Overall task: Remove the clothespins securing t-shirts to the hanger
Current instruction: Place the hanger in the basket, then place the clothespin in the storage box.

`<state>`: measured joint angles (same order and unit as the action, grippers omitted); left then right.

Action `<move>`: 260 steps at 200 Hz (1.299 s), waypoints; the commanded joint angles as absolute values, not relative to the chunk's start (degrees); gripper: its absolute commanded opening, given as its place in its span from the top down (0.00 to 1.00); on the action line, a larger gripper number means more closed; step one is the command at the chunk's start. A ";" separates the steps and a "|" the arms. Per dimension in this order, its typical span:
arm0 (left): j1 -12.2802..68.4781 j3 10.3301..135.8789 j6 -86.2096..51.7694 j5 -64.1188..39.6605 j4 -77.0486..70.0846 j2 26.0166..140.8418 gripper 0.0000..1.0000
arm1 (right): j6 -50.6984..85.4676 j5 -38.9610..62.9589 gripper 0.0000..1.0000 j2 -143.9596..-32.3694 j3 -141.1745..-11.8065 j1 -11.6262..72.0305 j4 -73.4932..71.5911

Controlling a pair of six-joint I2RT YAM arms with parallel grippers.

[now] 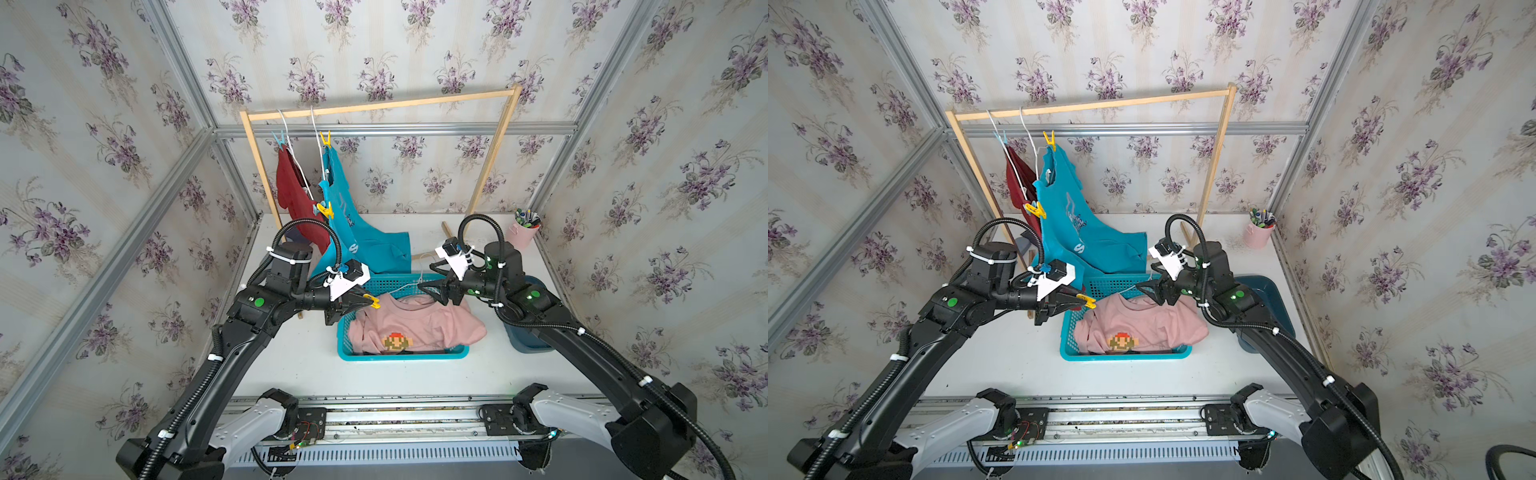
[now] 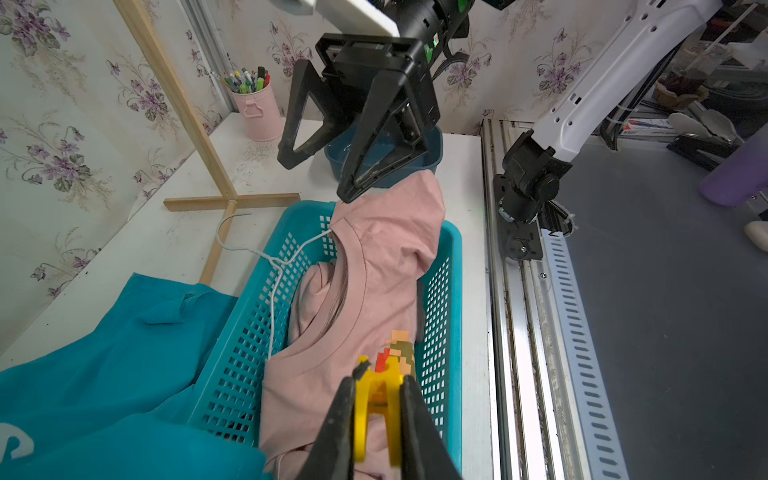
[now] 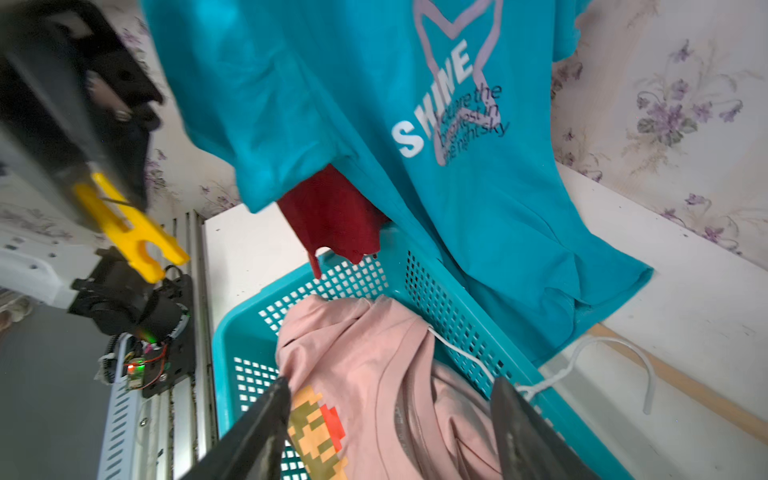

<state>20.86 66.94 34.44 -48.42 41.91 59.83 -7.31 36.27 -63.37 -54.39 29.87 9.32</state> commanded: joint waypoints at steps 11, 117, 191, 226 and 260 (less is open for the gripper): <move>20.94 68.94 32.62 -52.97 39.64 61.73 0.80 | -5.09 47.02 0.23 -62.43 -54.14 34.55 2.35; 20.99 69.43 31.02 -55.87 39.64 62.93 0.80 | -14.00 53.34 0.22 -77.11 -69.35 41.75 12.04; 20.97 69.70 30.94 -55.89 39.61 63.43 0.79 | -17.67 53.52 0.30 -82.68 -74.05 44.01 17.34; 20.98 70.03 30.60 -56.17 39.57 64.40 0.78 | -17.50 52.91 0.44 -83.39 -74.35 44.47 16.56; 20.92 70.63 29.97 -56.18 39.63 65.12 0.78 | -17.73 52.17 0.63 -83.65 -74.44 44.56 16.08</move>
